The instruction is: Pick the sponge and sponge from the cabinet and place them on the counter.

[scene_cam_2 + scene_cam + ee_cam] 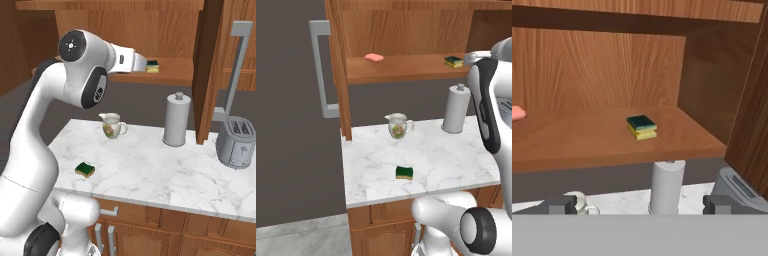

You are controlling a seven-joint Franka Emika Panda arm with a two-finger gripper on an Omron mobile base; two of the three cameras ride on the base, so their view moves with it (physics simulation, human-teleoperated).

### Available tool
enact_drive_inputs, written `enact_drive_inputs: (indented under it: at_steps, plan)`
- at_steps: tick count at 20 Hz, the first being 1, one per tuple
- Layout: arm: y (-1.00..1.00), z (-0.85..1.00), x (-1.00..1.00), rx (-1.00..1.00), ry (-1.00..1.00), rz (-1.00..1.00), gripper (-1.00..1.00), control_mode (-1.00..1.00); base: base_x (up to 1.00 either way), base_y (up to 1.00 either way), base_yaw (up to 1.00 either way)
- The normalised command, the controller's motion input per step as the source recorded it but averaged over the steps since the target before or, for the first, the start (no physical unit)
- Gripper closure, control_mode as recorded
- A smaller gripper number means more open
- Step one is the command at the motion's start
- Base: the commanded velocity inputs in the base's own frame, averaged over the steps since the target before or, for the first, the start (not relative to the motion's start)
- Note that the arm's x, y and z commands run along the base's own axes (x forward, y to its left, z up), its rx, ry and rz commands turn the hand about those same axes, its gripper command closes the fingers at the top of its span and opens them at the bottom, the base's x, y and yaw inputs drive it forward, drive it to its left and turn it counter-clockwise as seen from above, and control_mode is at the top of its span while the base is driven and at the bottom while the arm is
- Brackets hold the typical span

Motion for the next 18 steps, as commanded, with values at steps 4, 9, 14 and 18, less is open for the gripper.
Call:
enact_drive_inputs:
  at_steps: [4, 9, 14, 18]
  plan:
    - [-0.06, 0.00, 0.16, 0.00, 0.01, 0.01, -1.00, -1.00, 0.00, 0.00, 0.00]
    - [-0.03, -0.07, 0.15, 0.00, 0.01, 0.01, -1.00, -1.00, 0.00, 0.00, 0.00]
    - [0.00, -0.09, 0.16, 0.00, 0.00, 0.02, -1.00, -1.00, 0.00, 0.00, 0.00]
    - [0.00, -0.03, 0.18, 0.00, 0.00, 0.02, -1.00, -1.00, 0.00, 0.00, 0.00]
